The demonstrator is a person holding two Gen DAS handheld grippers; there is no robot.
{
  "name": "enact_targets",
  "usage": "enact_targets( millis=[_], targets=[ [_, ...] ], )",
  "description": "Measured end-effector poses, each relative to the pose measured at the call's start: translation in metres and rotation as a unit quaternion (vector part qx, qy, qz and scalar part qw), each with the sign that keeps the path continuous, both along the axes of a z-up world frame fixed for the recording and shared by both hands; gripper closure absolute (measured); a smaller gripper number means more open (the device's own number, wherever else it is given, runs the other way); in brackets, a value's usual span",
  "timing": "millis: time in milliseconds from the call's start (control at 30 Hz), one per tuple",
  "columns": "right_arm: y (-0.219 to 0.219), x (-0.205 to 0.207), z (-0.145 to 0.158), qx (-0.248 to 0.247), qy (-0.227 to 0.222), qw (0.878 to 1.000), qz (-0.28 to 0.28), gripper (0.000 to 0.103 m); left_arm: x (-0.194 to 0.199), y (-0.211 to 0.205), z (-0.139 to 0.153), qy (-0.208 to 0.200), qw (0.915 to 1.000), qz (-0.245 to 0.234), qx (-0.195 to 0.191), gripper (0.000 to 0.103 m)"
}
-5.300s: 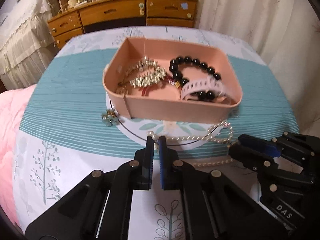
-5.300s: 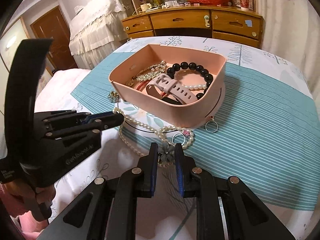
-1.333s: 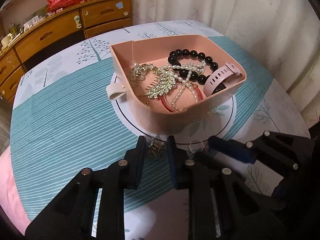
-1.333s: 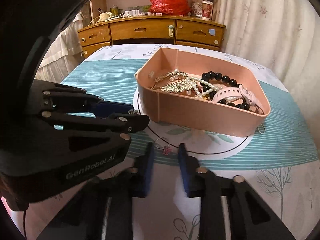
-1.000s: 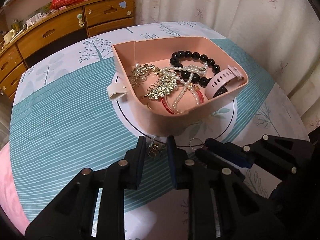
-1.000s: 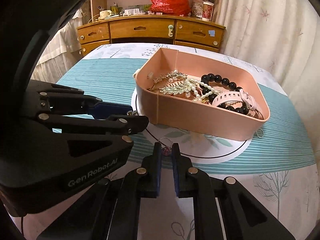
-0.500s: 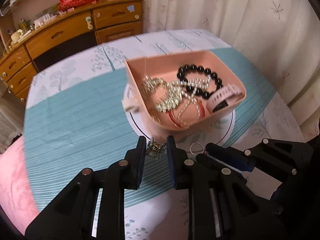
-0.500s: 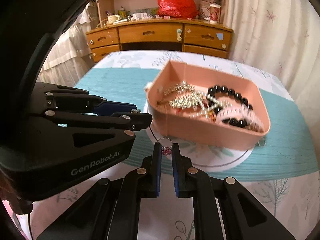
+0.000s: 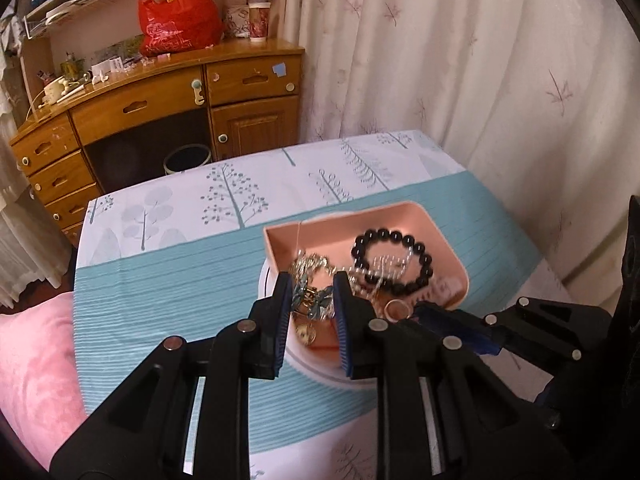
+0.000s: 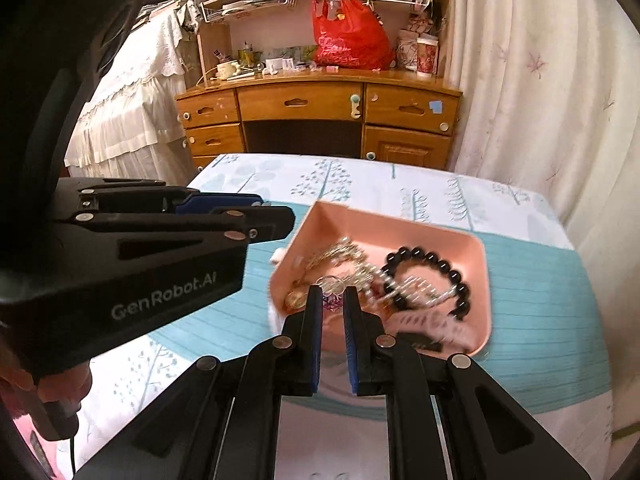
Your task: Organize jewelry
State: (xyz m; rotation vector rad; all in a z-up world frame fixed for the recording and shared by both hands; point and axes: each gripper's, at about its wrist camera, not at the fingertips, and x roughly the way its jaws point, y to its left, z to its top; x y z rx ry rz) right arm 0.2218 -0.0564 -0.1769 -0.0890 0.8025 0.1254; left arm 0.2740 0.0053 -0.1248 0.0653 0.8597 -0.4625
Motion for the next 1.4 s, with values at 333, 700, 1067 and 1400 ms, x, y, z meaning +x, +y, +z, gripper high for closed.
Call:
enact_targets(
  millis=[333, 700, 1067, 1400],
  targets=[
    [-0.055, 0.020, 0.022, -0.008, 0.002, 0.999, -0.041, 0.085, 0.016, -0.029, 0.011, 0.018, 0.9993, 0.029, -0.017, 0.085],
    [-0.123, 0.000, 0.039, -0.011, -0.002, 1.000, 0.026, 0.063, 0.000, -0.051, 0.010, 0.055, 0.9894, 0.134, -0.006, 0.046],
    [-0.176, -0.028, -0.028, -0.118, 0.013, 0.986, 0.117, 0.063, -0.051, -0.054, -0.029, 0.104, 0.9651, 0.239, -0.022, 0.046],
    [-0.183, -0.012, -0.077, -0.098, 0.051, 0.979, 0.174, 0.063, -0.093, -0.048, -0.086, 0.190, 0.9366, 0.294, -0.017, 0.046]
  ],
)
